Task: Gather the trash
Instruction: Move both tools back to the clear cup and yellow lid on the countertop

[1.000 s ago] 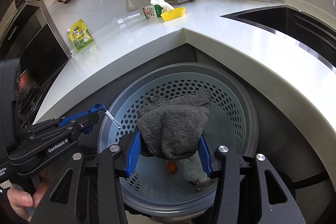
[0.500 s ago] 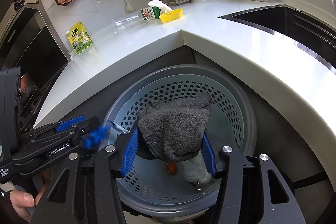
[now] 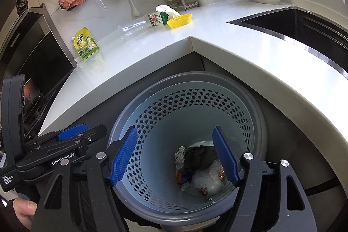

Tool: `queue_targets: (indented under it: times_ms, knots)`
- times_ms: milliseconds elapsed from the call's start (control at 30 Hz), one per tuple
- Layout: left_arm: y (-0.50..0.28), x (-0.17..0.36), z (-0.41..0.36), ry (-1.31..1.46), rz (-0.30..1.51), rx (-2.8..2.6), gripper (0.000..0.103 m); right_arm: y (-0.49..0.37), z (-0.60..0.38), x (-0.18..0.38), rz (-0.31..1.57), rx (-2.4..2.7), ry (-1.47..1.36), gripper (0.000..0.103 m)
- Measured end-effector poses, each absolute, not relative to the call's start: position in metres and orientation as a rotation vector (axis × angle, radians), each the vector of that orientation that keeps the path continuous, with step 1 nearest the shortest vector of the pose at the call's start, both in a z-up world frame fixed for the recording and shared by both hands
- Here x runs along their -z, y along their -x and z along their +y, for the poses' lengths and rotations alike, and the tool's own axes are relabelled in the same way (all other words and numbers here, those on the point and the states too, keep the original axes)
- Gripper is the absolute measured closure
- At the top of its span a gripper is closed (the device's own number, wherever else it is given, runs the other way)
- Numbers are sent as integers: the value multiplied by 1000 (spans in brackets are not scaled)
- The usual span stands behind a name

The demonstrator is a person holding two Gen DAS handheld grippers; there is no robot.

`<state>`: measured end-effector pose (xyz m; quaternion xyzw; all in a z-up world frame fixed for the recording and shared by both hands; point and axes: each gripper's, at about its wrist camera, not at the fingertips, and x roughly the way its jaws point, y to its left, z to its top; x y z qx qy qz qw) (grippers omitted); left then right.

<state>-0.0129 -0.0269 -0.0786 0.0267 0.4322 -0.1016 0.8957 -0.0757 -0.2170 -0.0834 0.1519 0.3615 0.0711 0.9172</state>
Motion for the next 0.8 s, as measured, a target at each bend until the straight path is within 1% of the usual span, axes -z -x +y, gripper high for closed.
queue_targets:
  times_ms: [100, 167, 233, 600, 800]
  knots:
    - [14, 77, -26, -57, 890, 204, 46, 76, -217, 83, 741, -144, -315, 34]
    - [14, 76, -24, -51, 888, 204, 44, 76, -217, 83, 740, -145, -318, 34]
    - [15, 74, -22, -42, 883, 204, 37, 76, -216, 82, 738, -146, -316, 34]
    - [14, 57, -7, -15, 842, 184, 30, 79, -211, 69, 705, -151, -309, 33]
    - [7, 40, 6, 5, 803, 171, 21, 76, -209, 55, 667, -151, -294, 30]
